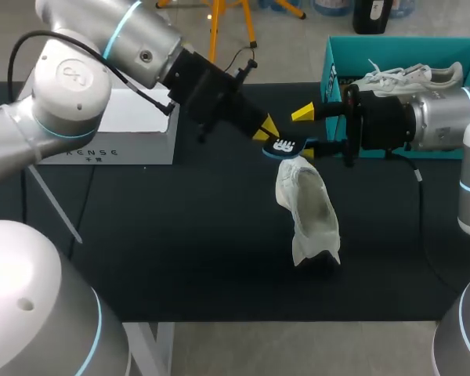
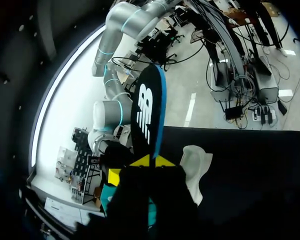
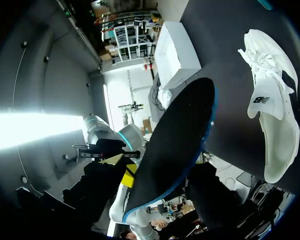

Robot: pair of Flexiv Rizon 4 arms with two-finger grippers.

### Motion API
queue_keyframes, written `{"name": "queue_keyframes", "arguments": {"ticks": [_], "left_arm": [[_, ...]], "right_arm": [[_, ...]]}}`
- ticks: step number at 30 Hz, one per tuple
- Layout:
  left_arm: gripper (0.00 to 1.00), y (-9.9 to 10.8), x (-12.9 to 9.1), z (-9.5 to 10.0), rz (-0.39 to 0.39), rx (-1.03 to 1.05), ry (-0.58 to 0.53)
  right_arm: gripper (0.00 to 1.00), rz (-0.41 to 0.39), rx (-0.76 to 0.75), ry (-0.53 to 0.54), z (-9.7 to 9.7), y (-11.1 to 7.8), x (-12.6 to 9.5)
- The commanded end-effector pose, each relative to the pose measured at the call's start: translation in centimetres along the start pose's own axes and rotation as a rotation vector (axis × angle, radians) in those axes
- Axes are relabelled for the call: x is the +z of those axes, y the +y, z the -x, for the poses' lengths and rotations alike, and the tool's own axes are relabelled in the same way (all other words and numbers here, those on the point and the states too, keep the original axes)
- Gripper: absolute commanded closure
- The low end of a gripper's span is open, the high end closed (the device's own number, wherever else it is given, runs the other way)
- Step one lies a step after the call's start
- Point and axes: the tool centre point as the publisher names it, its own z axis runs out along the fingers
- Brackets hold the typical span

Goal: Take the shoe out of the shoebox, open the shoe tongue, remove and reinsert the insole, then place the shoe into the shoebox

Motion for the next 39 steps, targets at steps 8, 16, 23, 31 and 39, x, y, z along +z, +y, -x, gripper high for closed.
{"name": "queue_keyframes", "arguments": {"ticks": [8, 16, 23, 31, 39], "left_arm": [[1.00, -1.0, 0.2, -0.9, -0.001, 0.000, 0.006], [0.65, -1.9, 0.8, -1.2, -0.059, -0.024, 0.051], [0.00, -2.6, -3.4, -2.8, -0.072, -0.103, 0.099], [0.00, -2.8, -10.2, -3.2, -0.027, -0.132, 0.283], [0.00, -2.4, -14.0, -1.2, 0.119, -0.061, 0.541]], "right_arm": [[1.00, 0.002, 0.001, -0.001, 0.0, 0.0, 0.2], [1.00, 0.002, 0.001, -0.001, 0.0, 0.0, 0.2], [1.00, 0.002, 0.001, -0.001, 0.0, 0.0, 0.2], [1.00, 0.002, 0.001, -0.001, 0.0, 0.0, 0.2], [1.00, 0.002, 0.001, -0.001, 0.0, 0.0, 0.2]]}}
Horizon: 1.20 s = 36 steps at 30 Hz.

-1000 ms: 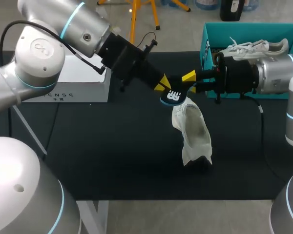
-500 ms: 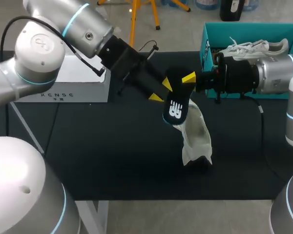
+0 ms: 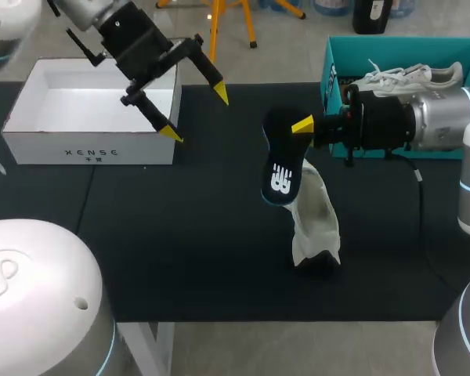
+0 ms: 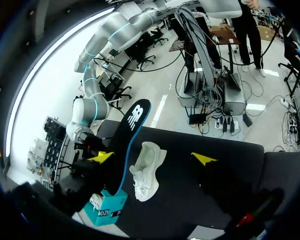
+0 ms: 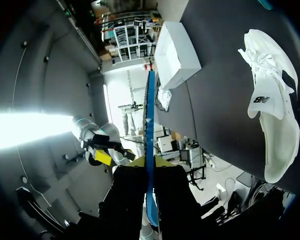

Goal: Take the shoe out of the shoebox, open the shoe tongue, remove and reinsert the insole, then place the shoe into the shoebox

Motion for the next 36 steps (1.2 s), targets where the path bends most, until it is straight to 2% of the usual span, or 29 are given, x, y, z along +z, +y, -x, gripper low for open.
{"name": "queue_keyframes", "arguments": {"ticks": [1, 4, 6, 20, 22, 23, 25, 30, 36], "left_arm": [[0.00, -0.5, -3.4, 1.6, 0.098, 0.027, 0.240], [0.00, -0.2, -3.3, 2.1, 0.133, 0.026, 0.299], [0.00, 0.1, -2.9, 2.6, 0.205, 0.008, 0.358], [0.00, 0.1, -2.9, 2.6, 0.205, 0.008, 0.358], [0.00, 0.2, -2.6, 4.4, 0.286, 0.117, 0.494], [0.00, 0.4, -2.5, 4.9, 0.321, 0.169, 0.508], [0.00, 1.6, -2.0, 5.7, 0.342, 0.207, 0.572], [0.00, 3.6, -1.0, 7.1, 0.392, 0.265, 0.614], [0.00, 4.0, -1.1, 8.4, 0.410, 0.254, 0.599]], "right_arm": [[1.00, 0.001, 0.001, -0.001, 0.0, 0.0, 0.2], [1.00, 0.001, 0.001, -0.001, 0.0, 0.0, 0.2], [1.00, 0.001, 0.001, -0.001, 0.0, 0.0, 0.2], [1.00, 0.001, 0.001, -0.001, 0.0, 0.0, 0.2], [1.00, 0.001, 0.001, -0.001, 0.0, 0.0, 0.2], [1.00, 0.001, 0.001, -0.001, 0.0, 0.0, 0.2], [1.00, 0.001, 0.001, -0.001, 0.0, 0.0, 0.2], [1.00, 0.001, 0.001, -0.001, 0.0, 0.0, 0.2], [1.00, 0.001, 0.001, -0.001, 0.0, 0.0, 0.2]]}}
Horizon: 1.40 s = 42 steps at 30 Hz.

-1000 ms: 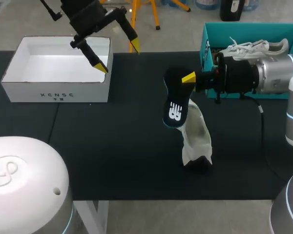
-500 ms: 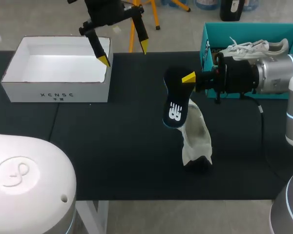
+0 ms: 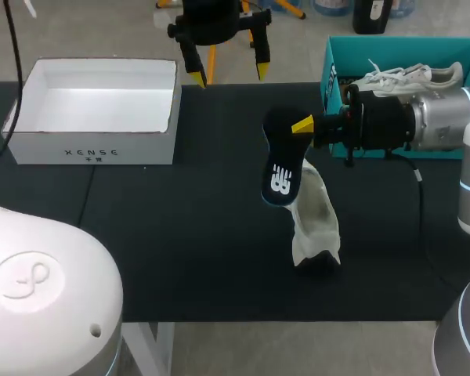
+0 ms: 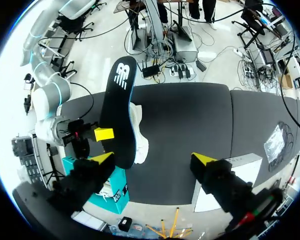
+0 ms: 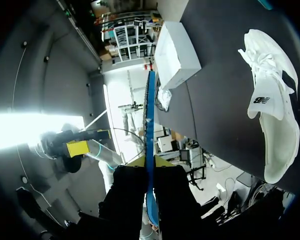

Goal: Take the shoe out of the shoebox, open the shoe tongue, remove and reinsert the insole, then place the shoe into the shoebox

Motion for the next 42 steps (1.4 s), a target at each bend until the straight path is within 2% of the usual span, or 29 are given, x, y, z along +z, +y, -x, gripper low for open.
{"name": "queue_keyframes", "arguments": {"ticks": [1, 8, 15, 29, 31, 34, 36, 38, 40, 42], "left_arm": [[0.00, 0.3, -0.6, 0.8, -0.015, -0.028, 0.144], [0.00, 0.7, -0.7, 0.2, -0.051, -0.103, 0.106], [0.00, 0.6, -0.5, 0.3, -0.056, -0.098, 0.101], [0.00, 0.6, -0.5, 0.3, -0.056, -0.098, 0.101], [0.00, 0.4, -1.9, -0.9, -0.065, -0.138, -0.046], [0.00, -0.1, -2.5, -3.8, -0.085, -0.167, -0.237], [0.00, -0.8, -2.4, -6.7, -0.092, -0.197, -0.420], [0.00, -1.4, -2.1, -8.9, -0.101, -0.219, -0.556], [0.00, -2.1, -1.5, -10.7, -0.128, -0.235, -0.694], [0.00, -2.8, -0.7, -12.1, -0.139, -0.241, -0.777]], "right_arm": [[1.00, 0.002, 0.001, -0.002, 0.0, -0.1, 0.1], [1.00, -0.001, -0.004, -0.006, 0.1, -0.2, -0.2], [1.00, 0.028, -0.001, -0.013, 0.5, -0.6, -1.9], [1.00, 0.017, 0.016, -0.035, 0.4, -0.6, -1.6], [1.00, 0.017, 0.016, -0.035, 0.4, -0.6, -1.6], [1.00, 0.017, 0.016, -0.035, 0.4, -0.6, -1.6], [1.00, 0.017, 0.016, -0.035, 0.4, -0.6, -1.6], [1.00, 0.017, 0.016, -0.035, 0.4, -0.6, -1.6], [1.00, 0.017, 0.016, -0.035, 0.4, -0.6, -1.6], [1.00, 0.017, 0.016, -0.035, 0.4, -0.6, -1.6]]}}
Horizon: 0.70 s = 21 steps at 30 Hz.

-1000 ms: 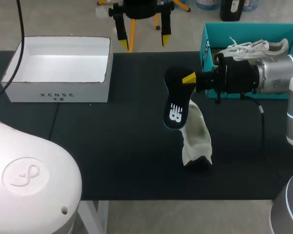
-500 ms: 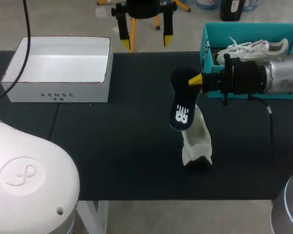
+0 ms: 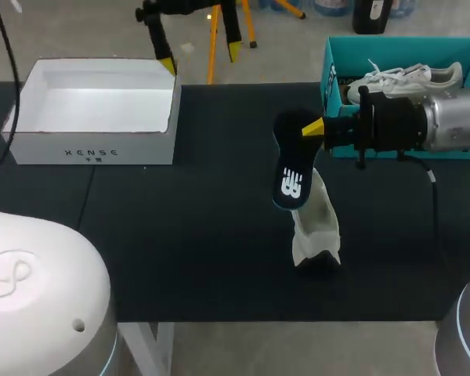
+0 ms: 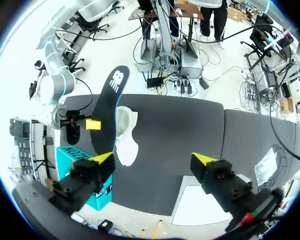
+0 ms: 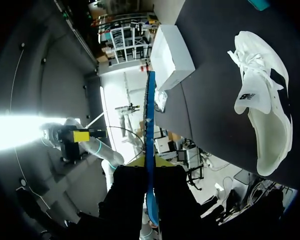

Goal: Take the shoe out of the shoebox, open the shoe tongue, remove and reinsert the insole, then place the shoe into the shoebox

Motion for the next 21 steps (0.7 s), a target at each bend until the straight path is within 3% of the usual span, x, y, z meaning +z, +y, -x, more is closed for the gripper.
{"name": "queue_keyframes", "arguments": {"ticks": [1, 6, 10, 18, 20, 21], "left_arm": [[0.00, -1.5, 2.3, -7.8, -0.085, -0.042, -0.770], [0.00, -2.4, 3.6, -8.8, -0.139, 0.012, -0.937], [0.00, -2.7, 4.6, -8.8, -0.159, 0.031, -1.007], [0.00, -2.8, 7.4, -5.7, -0.258, 0.051, -1.036], [0.00, -2.8, 8.4, -4.0, -0.299, 0.064, -0.904], [0.00, -2.8, 8.4, -4.0, -0.299, 0.064, -0.904]], "right_arm": [[1.00, 0.001, 0.001, -0.003, 0.0, -0.1, 0.1], [1.00, 0.001, 0.001, -0.003, 0.0, -0.1, 0.1], [1.00, 0.001, 0.001, -0.003, 0.0, -0.1, 0.1], [1.00, 0.001, 0.001, -0.003, 0.0, -0.1, 0.1], [1.00, 0.001, 0.001, -0.003, 0.0, -0.1, 0.1], [1.00, 0.001, 0.001, -0.003, 0.0, -0.1, 0.1]]}}
